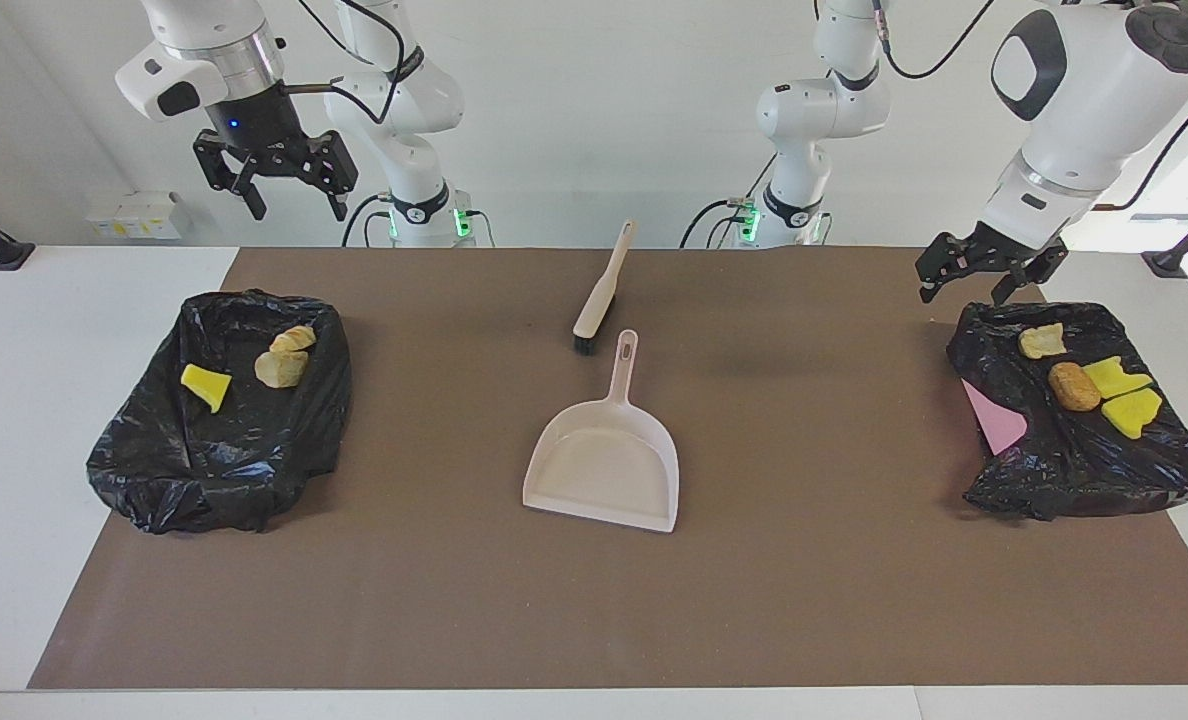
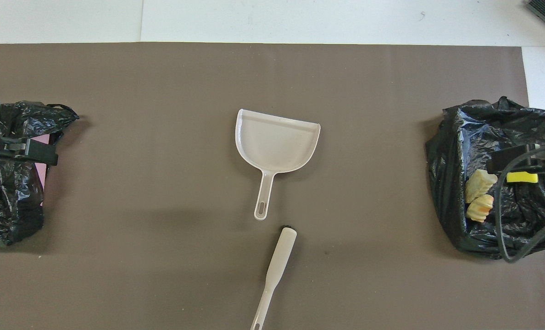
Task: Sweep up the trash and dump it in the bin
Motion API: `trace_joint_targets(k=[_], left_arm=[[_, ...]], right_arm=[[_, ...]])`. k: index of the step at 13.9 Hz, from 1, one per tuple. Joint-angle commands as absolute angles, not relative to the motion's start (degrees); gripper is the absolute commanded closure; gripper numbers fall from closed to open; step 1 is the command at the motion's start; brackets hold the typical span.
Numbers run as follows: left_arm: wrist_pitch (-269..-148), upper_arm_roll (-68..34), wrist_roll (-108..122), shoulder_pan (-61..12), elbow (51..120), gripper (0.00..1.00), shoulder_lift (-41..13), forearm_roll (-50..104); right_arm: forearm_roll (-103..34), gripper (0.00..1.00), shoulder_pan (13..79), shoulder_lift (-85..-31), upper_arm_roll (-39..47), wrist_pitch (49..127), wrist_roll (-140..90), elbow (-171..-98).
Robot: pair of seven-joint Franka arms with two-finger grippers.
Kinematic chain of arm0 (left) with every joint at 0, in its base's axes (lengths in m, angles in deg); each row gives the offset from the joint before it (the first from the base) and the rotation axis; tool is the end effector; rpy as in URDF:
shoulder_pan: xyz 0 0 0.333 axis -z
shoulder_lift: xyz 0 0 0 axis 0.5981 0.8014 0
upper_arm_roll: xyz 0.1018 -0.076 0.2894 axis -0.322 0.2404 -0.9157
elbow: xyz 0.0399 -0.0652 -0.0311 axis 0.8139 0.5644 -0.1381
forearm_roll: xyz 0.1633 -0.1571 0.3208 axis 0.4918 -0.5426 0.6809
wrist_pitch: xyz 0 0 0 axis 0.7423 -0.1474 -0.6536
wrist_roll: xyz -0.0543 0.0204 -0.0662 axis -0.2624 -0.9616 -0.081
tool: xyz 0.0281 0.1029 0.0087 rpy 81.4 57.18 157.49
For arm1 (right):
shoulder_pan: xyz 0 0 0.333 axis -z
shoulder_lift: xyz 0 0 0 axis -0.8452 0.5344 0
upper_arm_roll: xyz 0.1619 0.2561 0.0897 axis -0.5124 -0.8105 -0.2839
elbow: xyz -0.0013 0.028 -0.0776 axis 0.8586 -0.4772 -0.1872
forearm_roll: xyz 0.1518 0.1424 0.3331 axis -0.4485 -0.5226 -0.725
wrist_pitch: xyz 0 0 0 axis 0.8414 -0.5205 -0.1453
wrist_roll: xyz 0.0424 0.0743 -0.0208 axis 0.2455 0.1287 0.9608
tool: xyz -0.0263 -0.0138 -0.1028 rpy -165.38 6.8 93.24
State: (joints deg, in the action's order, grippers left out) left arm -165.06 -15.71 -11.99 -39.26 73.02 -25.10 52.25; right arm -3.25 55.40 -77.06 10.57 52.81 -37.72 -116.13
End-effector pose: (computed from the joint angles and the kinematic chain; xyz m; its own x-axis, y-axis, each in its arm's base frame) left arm 0.5510 -0.0187 0.5858 0.9954 -0.0940 -0.0175 -0.0940 -0.9956 0.0003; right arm 0.5186 0.0266 0.6830 0.9996 -0.0294 0.0019 -0.0294 -0.9995 0.0066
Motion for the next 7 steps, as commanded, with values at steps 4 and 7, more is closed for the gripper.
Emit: trace_joint_targets(k=[4,7], left_arm=[[-163.71,-15.70,-12.68,-39.29,70.15,0.00,-25.36,50.57],[-161.59,-15.70,-12.68,-39.20,68.38,0.00,-25.27,50.66]], right_arm=[[-3.77,0.00,56.12,-77.72,10.47,53.81,-36.43,-117.08],[-3.77,0.00,56.12,-77.72,10.47,53.81,-36.43,-117.16]])
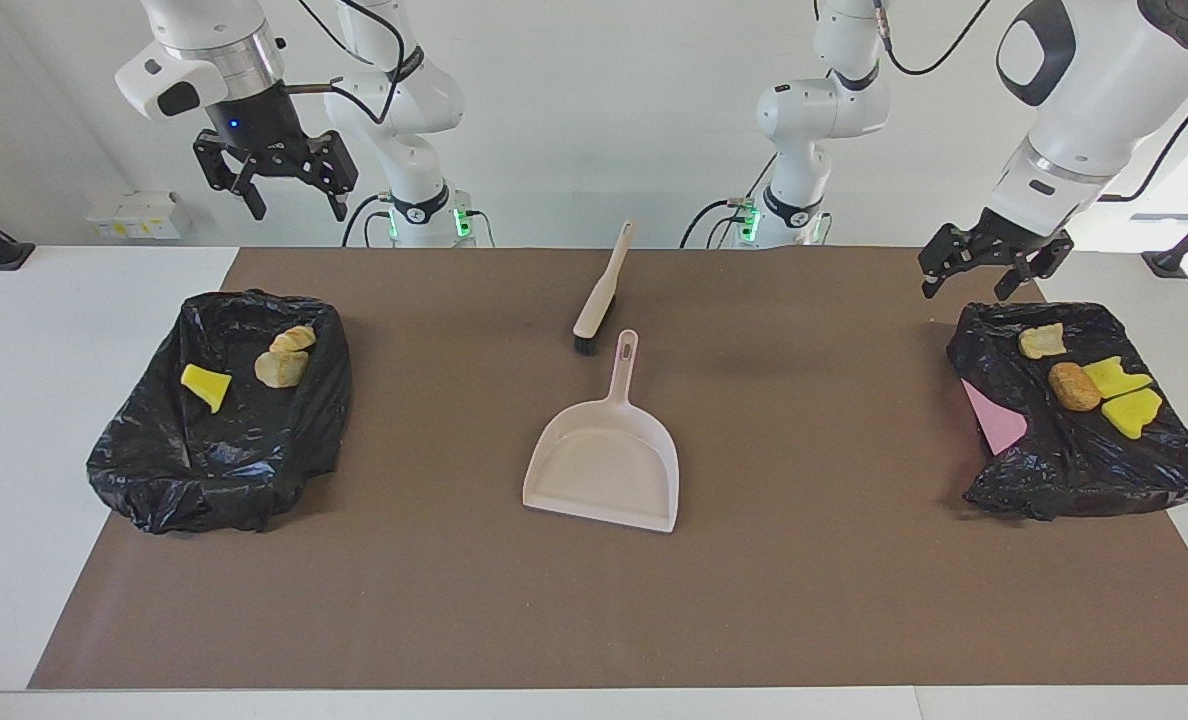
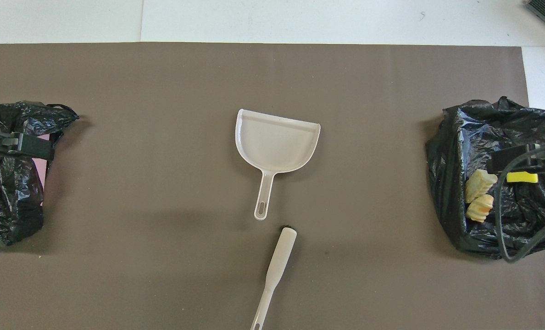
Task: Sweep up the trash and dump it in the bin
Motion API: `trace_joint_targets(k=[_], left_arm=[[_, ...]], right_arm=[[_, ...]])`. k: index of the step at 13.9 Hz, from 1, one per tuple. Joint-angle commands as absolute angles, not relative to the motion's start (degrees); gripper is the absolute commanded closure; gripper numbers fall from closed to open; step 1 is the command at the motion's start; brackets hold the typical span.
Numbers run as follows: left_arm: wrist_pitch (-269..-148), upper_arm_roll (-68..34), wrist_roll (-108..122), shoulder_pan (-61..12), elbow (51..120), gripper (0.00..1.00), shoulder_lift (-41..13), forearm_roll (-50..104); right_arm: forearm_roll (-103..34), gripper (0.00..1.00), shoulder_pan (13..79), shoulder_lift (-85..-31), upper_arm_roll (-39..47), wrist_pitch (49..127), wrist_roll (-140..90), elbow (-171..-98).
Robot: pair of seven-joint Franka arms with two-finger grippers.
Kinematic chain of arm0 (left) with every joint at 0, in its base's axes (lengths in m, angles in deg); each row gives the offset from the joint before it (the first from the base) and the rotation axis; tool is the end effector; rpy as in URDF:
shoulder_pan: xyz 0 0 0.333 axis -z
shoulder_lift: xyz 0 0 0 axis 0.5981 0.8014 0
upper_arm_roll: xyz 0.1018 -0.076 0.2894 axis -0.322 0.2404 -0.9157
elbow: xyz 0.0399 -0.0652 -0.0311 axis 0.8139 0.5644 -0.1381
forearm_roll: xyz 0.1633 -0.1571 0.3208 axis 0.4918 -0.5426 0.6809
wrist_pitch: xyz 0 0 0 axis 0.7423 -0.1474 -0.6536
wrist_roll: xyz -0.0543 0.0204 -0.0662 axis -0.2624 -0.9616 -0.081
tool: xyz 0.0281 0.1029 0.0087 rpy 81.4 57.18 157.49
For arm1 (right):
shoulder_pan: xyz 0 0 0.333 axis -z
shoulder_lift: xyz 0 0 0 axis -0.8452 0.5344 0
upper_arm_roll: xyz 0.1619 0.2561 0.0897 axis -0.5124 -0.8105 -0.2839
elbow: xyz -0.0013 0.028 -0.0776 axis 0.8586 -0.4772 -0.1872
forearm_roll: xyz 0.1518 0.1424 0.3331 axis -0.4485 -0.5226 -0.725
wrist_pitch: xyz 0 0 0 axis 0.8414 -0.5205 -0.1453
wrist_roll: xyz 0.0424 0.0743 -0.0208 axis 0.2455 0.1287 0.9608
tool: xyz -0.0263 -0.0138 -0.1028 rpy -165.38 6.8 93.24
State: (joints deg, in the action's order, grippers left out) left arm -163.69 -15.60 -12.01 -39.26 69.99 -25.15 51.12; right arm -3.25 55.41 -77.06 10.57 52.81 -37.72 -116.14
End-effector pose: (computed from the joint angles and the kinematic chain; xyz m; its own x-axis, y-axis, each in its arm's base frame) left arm 0.5509 -0.0218 0.6094 0.9954 -0.0951 0.0135 -0.0954 -0.9953 0.0180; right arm 0.5186 0.0265 0.6829 0.9996 -0.0296 0.0017 -0.0296 -0.9995 0.0066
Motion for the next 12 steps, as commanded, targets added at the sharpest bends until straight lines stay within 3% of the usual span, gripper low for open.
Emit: trace_joint_targets(k=[1,12], left_arm=[[-161.33,-15.70,-12.68,-39.20,68.38,0.00,-25.27,50.66],[-160.01,-15.70,-12.85,-39.29,68.38,0.00,-25.63,50.74]], right_arm=[[-3.77,0.00,56.12,-77.72,10.55,53.81,-36.43,-117.16],[-3.77,0.00,56.12,-77.72,10.55,53.63,-36.52,-117.25]])
